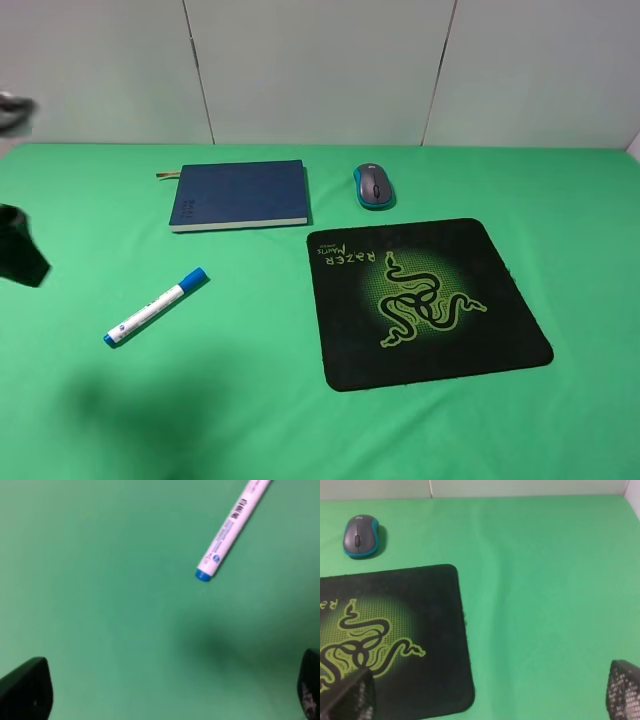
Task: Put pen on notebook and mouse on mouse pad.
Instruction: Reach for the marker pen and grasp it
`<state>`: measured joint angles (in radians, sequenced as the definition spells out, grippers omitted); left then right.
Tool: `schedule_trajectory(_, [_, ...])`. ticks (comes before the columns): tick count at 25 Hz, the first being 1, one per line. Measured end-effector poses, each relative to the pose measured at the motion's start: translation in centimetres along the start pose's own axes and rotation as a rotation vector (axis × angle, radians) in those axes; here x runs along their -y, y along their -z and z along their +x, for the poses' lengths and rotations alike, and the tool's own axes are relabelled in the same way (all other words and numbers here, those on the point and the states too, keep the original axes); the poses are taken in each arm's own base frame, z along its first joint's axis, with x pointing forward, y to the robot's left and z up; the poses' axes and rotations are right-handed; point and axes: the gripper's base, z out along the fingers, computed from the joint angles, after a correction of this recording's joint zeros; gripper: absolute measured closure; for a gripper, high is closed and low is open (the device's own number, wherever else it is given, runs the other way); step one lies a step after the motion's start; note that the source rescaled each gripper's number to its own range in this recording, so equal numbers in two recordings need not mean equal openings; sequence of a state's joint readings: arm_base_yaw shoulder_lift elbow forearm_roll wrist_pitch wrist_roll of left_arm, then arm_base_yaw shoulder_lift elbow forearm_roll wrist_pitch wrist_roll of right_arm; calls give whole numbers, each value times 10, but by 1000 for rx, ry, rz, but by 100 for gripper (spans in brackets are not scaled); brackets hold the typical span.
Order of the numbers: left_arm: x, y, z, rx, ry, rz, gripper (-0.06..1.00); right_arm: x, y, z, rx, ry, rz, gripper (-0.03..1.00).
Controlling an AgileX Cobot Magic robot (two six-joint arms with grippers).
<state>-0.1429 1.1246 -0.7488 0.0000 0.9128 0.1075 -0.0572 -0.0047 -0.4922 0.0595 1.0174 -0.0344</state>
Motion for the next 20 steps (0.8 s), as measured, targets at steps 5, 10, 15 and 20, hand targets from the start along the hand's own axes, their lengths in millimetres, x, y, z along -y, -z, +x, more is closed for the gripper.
schedule_trajectory(5, [15,-39,-20,-98,-78,22,-3,0,0,0,0,0,0,-3])
schedule_trajectory(10, [28,-73,-33,-139,-139,31,-3,0,0,0,0,0,0,-3])
schedule_trajectory(15, [42,-108,-42,-157,-195,37,-3,0,0,0,0,0,0,-3])
schedule_trajectory(20, [53,-140,-48,-149,-231,39,-3,0,0,0,0,0,0,-3])
